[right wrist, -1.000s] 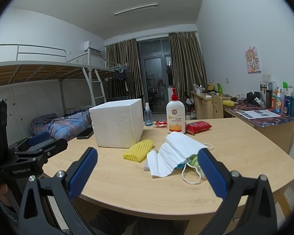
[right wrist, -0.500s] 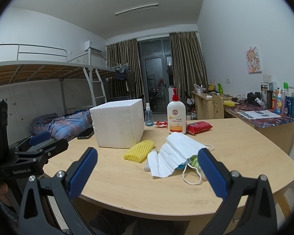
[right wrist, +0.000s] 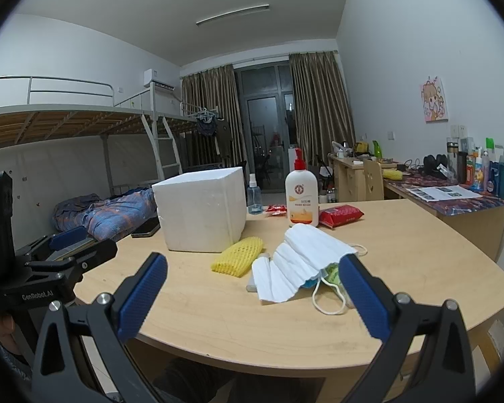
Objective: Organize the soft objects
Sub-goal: 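Move the left tool toward the yellow foam net while the right tool approaches the white paper towels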
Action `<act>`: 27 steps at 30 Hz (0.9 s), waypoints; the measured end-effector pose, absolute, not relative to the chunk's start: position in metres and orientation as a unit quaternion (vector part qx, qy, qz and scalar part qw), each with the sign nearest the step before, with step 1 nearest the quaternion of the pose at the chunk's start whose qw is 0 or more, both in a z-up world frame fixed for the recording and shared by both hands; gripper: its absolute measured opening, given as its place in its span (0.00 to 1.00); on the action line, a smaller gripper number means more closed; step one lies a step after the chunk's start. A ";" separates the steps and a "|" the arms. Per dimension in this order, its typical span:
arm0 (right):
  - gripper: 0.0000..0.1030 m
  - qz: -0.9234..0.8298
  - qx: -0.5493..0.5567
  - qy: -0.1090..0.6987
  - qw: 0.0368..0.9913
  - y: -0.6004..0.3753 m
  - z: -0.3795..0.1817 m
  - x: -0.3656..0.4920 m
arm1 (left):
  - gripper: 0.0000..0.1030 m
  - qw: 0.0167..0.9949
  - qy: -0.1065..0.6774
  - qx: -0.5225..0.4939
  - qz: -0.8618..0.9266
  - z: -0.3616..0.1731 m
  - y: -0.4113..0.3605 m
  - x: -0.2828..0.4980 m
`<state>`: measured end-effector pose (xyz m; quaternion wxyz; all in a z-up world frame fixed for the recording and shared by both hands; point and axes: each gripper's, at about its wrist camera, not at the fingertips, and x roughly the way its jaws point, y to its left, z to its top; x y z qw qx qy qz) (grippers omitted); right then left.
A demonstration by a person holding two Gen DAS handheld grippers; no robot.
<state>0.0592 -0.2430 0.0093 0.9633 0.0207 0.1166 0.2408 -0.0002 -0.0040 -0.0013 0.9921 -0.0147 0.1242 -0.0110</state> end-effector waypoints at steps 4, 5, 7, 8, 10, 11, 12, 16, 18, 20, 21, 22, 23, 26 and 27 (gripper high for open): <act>1.00 0.241 0.021 0.116 0.963 -0.243 0.009 0.059 | 1.00 0.992 0.125 -0.013 -0.010 -0.002 -0.005 0.000; 1.00 0.242 0.021 0.116 0.963 -0.243 0.009 0.059 | 1.00 0.992 0.124 -0.014 -0.010 -0.002 -0.004 0.000; 1.00 0.242 0.021 0.118 0.963 -0.243 0.009 0.061 | 1.00 0.992 0.125 -0.015 -0.011 -0.002 -0.004 0.000; 1.00 0.241 0.020 0.119 0.963 -0.243 0.009 0.061 | 1.00 0.992 0.125 -0.015 -0.011 -0.002 -0.004 0.001; 1.00 0.241 0.020 0.122 0.963 -0.242 0.009 0.064 | 1.00 0.992 0.126 -0.015 -0.010 -0.002 -0.004 0.002; 1.00 0.241 0.020 0.123 0.962 -0.242 0.009 0.065 | 1.00 0.992 0.127 -0.015 -0.011 -0.002 -0.004 0.004; 1.00 0.242 0.021 0.125 0.962 -0.242 0.009 0.066 | 1.00 0.992 0.127 -0.015 -0.011 -0.002 -0.004 0.004; 1.00 0.242 0.021 0.128 0.961 -0.242 0.009 0.070 | 1.00 0.990 0.137 -0.015 -0.011 -0.002 -0.003 0.017; 1.00 0.241 0.022 0.132 0.961 -0.243 0.010 0.073 | 1.00 0.990 0.142 -0.014 -0.009 -0.003 -0.003 0.023; 1.00 0.241 0.024 0.134 0.961 -0.244 0.011 0.076 | 1.00 0.989 0.150 -0.014 -0.011 -0.003 -0.003 0.032; 1.00 0.240 0.025 0.135 0.961 -0.245 0.011 0.079 | 1.00 0.988 0.152 -0.014 -0.011 -0.003 -0.003 0.034; 1.00 0.240 0.025 0.137 0.961 -0.246 0.012 0.082 | 1.00 0.988 0.155 -0.015 -0.013 -0.003 -0.004 0.038; 1.00 0.239 0.024 0.138 0.961 -0.246 0.012 0.084 | 1.00 0.987 0.157 -0.015 -0.014 -0.003 -0.005 0.041; 1.00 0.238 0.023 0.144 0.960 -0.247 0.011 0.093 | 1.00 0.986 0.166 -0.013 -0.019 -0.004 -0.008 0.055; 1.00 0.237 0.023 0.146 0.960 -0.247 0.011 0.096 | 1.00 0.985 0.171 -0.012 -0.023 -0.004 -0.011 0.062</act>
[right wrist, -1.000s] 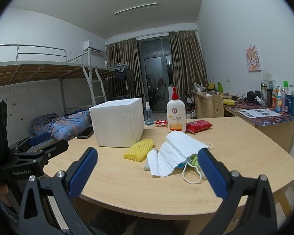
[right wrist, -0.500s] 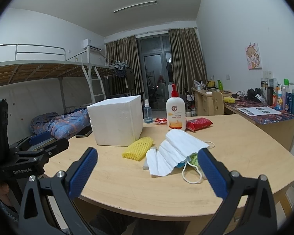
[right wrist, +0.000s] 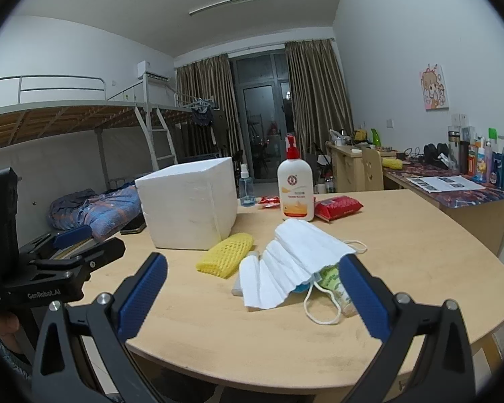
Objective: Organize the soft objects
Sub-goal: 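Move the left tool toward the yellow foam net while the right tool approaches the white paper towels, then close the left gripper on the yellow foam net while the right gripper grasps the white paper towels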
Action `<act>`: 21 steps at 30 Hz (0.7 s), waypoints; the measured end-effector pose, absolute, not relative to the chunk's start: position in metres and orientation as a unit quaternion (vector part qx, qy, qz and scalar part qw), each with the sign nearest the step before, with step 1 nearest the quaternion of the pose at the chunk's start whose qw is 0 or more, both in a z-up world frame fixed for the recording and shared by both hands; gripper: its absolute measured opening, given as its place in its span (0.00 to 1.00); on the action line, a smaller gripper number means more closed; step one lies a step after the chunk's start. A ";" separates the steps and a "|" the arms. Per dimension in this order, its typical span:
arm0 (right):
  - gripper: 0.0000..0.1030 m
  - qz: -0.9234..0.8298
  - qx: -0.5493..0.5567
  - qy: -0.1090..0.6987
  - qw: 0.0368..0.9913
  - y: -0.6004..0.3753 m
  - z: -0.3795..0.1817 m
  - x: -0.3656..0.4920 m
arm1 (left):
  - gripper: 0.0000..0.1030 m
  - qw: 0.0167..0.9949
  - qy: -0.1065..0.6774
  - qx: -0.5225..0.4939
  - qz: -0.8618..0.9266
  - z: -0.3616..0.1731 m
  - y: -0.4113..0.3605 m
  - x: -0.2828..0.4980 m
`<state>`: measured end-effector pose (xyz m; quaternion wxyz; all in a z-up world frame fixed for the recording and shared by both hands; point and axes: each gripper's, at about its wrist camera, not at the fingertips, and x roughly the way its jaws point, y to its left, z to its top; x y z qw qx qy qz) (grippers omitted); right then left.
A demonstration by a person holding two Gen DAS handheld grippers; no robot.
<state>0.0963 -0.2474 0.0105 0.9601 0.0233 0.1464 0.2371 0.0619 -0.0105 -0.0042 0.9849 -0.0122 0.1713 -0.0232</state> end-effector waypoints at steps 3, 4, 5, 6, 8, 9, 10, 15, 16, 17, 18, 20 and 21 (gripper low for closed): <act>1.00 0.236 0.025 0.158 0.959 -0.248 0.009 0.108 | 1.00 0.982 0.183 -0.012 -0.033 -0.006 -0.013 0.075; 1.00 0.235 0.026 0.163 0.958 -0.249 0.008 0.113 | 1.00 0.981 0.188 -0.012 -0.035 -0.007 -0.014 0.081; 1.00 0.235 0.028 0.167 0.957 -0.250 0.007 0.118 | 1.00 0.980 0.193 -0.013 -0.038 -0.008 -0.015 0.086; 1.00 0.236 0.027 0.169 0.957 -0.250 0.007 0.120 | 1.00 0.979 0.199 -0.017 -0.042 -0.008 -0.015 0.093; 1.00 0.231 0.022 0.174 0.957 -0.250 0.005 0.127 | 1.00 0.977 0.208 -0.023 -0.049 -0.010 -0.015 0.103; 1.00 0.230 0.022 0.176 0.957 -0.250 0.005 0.130 | 1.00 0.975 0.213 -0.023 -0.050 -0.012 -0.016 0.109; 1.00 0.232 0.023 0.179 0.956 -0.250 0.004 0.135 | 1.00 0.975 0.216 -0.022 -0.050 -0.014 -0.016 0.113; 1.00 0.227 0.022 0.191 0.955 -0.252 0.000 0.150 | 1.00 0.968 0.243 -0.018 -0.057 -0.026 -0.023 0.140; 1.00 0.227 0.021 0.193 0.955 -0.252 0.000 0.152 | 1.00 0.967 0.248 -0.019 -0.057 -0.028 -0.024 0.145; 1.00 0.225 0.021 0.197 0.954 -0.253 -0.001 0.156 | 1.00 0.965 0.254 -0.020 -0.057 -0.030 -0.024 0.151; 1.00 0.224 0.022 0.198 0.954 -0.254 -0.002 0.158 | 1.00 0.964 0.260 -0.021 -0.057 -0.031 -0.024 0.155; 1.00 0.224 0.024 0.202 0.953 -0.255 -0.002 0.163 | 1.00 0.959 0.277 -0.028 -0.054 -0.035 -0.023 0.168; 1.00 0.224 0.026 0.205 0.952 -0.255 -0.003 0.166 | 1.00 0.956 0.286 -0.030 -0.052 -0.037 -0.023 0.173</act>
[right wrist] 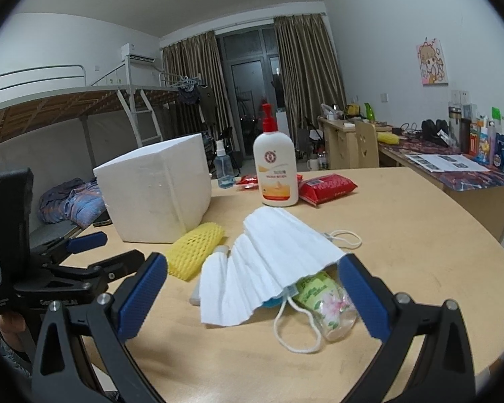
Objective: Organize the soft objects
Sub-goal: 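Close the left gripper on the yellow foam net while the right gripper grasps the white paper towels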
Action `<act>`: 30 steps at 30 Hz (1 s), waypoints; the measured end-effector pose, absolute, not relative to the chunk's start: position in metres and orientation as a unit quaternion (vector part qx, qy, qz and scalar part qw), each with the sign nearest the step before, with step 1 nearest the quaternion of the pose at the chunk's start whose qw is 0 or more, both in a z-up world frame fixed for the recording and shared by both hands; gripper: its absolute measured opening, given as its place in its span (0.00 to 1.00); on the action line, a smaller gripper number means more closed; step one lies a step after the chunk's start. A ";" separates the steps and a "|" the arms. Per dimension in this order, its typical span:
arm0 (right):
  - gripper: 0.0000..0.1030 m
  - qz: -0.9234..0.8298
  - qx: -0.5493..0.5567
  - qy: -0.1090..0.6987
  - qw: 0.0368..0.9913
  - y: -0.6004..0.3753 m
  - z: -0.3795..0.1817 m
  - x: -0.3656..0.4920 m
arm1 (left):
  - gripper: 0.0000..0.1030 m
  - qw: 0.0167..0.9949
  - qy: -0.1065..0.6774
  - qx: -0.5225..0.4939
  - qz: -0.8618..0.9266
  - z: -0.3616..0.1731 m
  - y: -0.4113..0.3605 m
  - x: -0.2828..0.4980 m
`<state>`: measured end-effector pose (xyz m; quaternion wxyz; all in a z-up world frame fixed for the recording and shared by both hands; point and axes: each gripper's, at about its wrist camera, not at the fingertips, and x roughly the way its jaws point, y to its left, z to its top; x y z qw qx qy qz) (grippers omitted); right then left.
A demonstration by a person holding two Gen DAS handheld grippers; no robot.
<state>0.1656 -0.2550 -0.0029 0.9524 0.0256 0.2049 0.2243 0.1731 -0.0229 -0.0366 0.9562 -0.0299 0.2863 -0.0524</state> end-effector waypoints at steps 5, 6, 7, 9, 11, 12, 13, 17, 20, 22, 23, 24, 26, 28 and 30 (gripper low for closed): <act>1.00 0.225 0.027 0.225 0.947 -0.255 -0.008 0.184 | 1.00 0.944 0.326 -0.036 -0.037 -0.046 -0.023 0.199; 1.00 0.226 0.027 0.227 0.947 -0.253 -0.008 0.186 | 1.00 0.941 0.334 -0.039 -0.036 -0.048 -0.022 0.204; 1.00 0.227 0.025 0.229 0.946 -0.253 -0.008 0.188 | 1.00 0.938 0.344 -0.040 -0.031 -0.050 -0.022 0.211; 1.00 0.225 0.017 0.230 0.947 -0.250 -0.008 0.192 | 1.00 0.931 0.363 -0.039 -0.018 -0.056 -0.020 0.222; 1.00 0.223 0.003 0.228 0.948 -0.247 -0.009 0.195 | 1.00 0.925 0.378 -0.043 -0.015 -0.061 -0.018 0.232; 1.00 0.224 0.000 0.229 0.947 -0.246 -0.010 0.197 | 0.99 0.922 0.385 -0.047 -0.015 -0.063 -0.017 0.237; 1.00 0.227 0.001 0.232 0.946 -0.246 -0.010 0.200 | 0.98 0.920 0.389 -0.052 -0.017 -0.064 -0.016 0.240; 1.00 0.234 0.004 0.238 0.943 -0.247 -0.011 0.206 | 0.94 0.911 0.408 -0.058 -0.027 -0.070 -0.015 0.249; 1.00 0.238 0.001 0.246 0.939 -0.245 -0.012 0.212 | 0.84 0.903 0.426 -0.053 -0.023 -0.077 -0.016 0.257; 1.00 0.241 -0.004 0.252 0.937 -0.242 -0.013 0.215 | 0.80 0.898 0.435 -0.056 -0.024 -0.082 -0.016 0.260; 1.00 0.243 -0.006 0.254 0.936 -0.241 -0.013 0.217 | 0.79 0.898 0.436 -0.053 -0.022 -0.083 -0.016 0.261; 1.00 0.244 -0.007 0.257 0.935 -0.240 -0.013 0.219 | 0.77 0.899 0.434 -0.049 -0.020 -0.082 -0.016 0.260; 1.00 0.244 -0.009 0.263 0.933 -0.239 -0.014 0.224 | 0.73 0.899 0.434 -0.049 -0.024 -0.081 -0.017 0.260; 1.00 0.243 -0.012 0.271 0.931 -0.238 -0.016 0.228 | 0.62 0.901 0.430 -0.050 -0.030 -0.080 -0.017 0.259; 1.00 0.241 -0.016 0.275 0.931 -0.237 -0.017 0.231 | 0.54 0.901 0.429 -0.050 -0.039 -0.080 -0.018 0.259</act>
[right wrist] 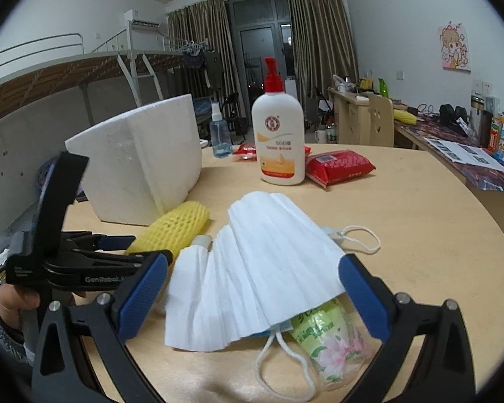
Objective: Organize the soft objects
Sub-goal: 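Close the left gripper on the yellow foam net while the right gripper grasps the white paper towels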
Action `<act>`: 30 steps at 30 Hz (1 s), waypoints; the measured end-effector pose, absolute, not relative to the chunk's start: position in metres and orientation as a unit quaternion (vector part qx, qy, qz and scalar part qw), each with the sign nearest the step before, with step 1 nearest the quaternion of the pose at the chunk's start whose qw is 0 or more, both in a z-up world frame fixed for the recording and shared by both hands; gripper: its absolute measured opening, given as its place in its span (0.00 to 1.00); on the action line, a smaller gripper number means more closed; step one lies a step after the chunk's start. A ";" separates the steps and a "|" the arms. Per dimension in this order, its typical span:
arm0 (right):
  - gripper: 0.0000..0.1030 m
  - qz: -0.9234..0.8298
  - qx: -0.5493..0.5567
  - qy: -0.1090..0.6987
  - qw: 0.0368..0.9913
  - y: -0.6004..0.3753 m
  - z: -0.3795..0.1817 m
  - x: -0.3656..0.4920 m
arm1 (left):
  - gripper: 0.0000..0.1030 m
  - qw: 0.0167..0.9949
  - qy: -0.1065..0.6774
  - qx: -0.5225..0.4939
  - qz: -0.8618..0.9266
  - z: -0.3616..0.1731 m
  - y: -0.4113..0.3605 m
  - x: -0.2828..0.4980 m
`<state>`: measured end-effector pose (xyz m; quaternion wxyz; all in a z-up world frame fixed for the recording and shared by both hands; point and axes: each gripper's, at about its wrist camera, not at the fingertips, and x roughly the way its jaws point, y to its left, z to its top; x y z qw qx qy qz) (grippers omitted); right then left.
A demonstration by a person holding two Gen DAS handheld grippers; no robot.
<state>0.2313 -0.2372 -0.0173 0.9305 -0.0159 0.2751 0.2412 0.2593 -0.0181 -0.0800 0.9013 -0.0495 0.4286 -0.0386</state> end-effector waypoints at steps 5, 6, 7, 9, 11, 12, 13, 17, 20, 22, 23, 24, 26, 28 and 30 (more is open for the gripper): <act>1.00 0.238 -0.025 0.277 0.931 -0.235 -0.017 0.233 | 0.30 0.905 0.421 -0.048 -0.050 -0.079 -0.020 0.258; 1.00 0.237 -0.027 0.276 0.931 -0.235 -0.018 0.234 | 0.27 0.906 0.419 -0.047 -0.049 -0.079 -0.020 0.258; 1.00 0.234 -0.032 0.277 0.931 -0.235 -0.018 0.234 | 0.22 0.906 0.417 -0.048 -0.048 -0.078 -0.020 0.258; 1.00 0.225 -0.041 0.280 0.932 -0.236 -0.018 0.236 | 0.20 0.907 0.414 -0.053 -0.054 -0.078 -0.019 0.257; 1.00 0.219 -0.044 0.286 0.932 -0.238 -0.020 0.240 | 0.19 0.910 0.408 -0.052 -0.054 -0.076 -0.019 0.256; 1.00 0.217 -0.044 0.289 0.932 -0.239 -0.020 0.241 | 0.19 0.912 0.402 -0.054 -0.058 -0.074 -0.019 0.254; 1.00 0.215 -0.043 0.291 0.931 -0.240 -0.021 0.243 | 0.19 0.915 0.396 -0.053 -0.062 -0.072 -0.020 0.252; 1.00 0.217 -0.051 0.302 0.927 -0.241 -0.024 0.248 | 0.19 0.920 0.382 -0.047 -0.072 -0.067 -0.024 0.248; 1.00 0.216 -0.051 0.308 0.925 -0.241 -0.026 0.251 | 0.19 0.921 0.379 -0.049 -0.072 -0.067 -0.023 0.248; 1.00 0.217 -0.049 0.315 0.923 -0.241 -0.027 0.253 | 0.19 0.922 0.376 -0.051 -0.075 -0.067 -0.023 0.247; 0.98 0.214 -0.048 0.319 0.922 -0.241 -0.028 0.253 | 0.19 0.923 0.374 -0.050 -0.075 -0.066 -0.023 0.247; 0.90 0.214 -0.047 0.320 0.922 -0.241 -0.028 0.254 | 0.19 0.924 0.372 -0.050 -0.076 -0.066 -0.023 0.246; 0.74 0.225 -0.043 0.327 0.917 -0.240 -0.029 0.253 | 0.19 0.924 0.371 -0.048 -0.076 -0.066 -0.023 0.245; 0.59 0.231 -0.053 0.334 0.912 -0.235 -0.032 0.251 | 0.19 0.925 0.370 -0.049 -0.077 -0.066 -0.023 0.244; 0.40 0.235 -0.056 0.344 0.907 -0.232 -0.035 0.251 | 0.19 0.927 0.364 -0.052 -0.077 -0.064 -0.022 0.242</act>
